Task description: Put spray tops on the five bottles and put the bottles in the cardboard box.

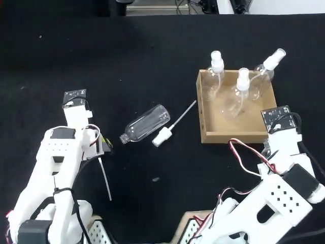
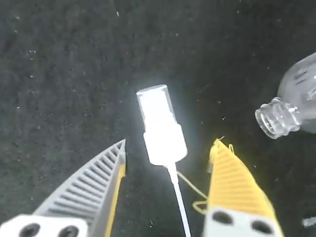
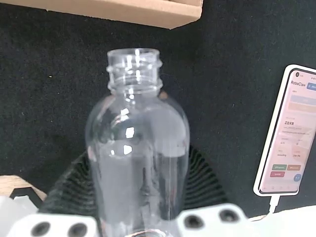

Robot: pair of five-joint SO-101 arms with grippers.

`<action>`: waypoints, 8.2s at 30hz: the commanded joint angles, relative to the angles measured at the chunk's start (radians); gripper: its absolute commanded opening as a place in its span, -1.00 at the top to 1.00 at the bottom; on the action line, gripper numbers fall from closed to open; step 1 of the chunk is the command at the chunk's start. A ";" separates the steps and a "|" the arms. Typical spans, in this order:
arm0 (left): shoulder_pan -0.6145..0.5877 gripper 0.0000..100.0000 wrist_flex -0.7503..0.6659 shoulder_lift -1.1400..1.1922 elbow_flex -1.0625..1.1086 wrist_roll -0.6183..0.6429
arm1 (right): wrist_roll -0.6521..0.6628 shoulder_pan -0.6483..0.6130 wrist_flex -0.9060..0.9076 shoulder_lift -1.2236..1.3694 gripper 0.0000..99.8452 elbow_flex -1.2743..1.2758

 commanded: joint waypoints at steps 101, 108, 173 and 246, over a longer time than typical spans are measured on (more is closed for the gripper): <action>0.479 0.93 -0.236 -0.298 -0.820 0.364 | -0.953 -1.272 -0.973 -0.667 0.98 0.674; 0.524 0.94 -0.236 -0.298 -0.788 0.287 | -0.953 -1.272 -0.973 -0.667 0.98 0.674; 0.117 0.42 -0.236 -0.601 0.087 0.230 | -0.729 -0.295 -0.433 -0.654 0.98 0.016; 0.111 0.42 -0.499 -0.601 0.360 0.227 | -0.937 0.189 -2.618 1.968 0.98 -0.697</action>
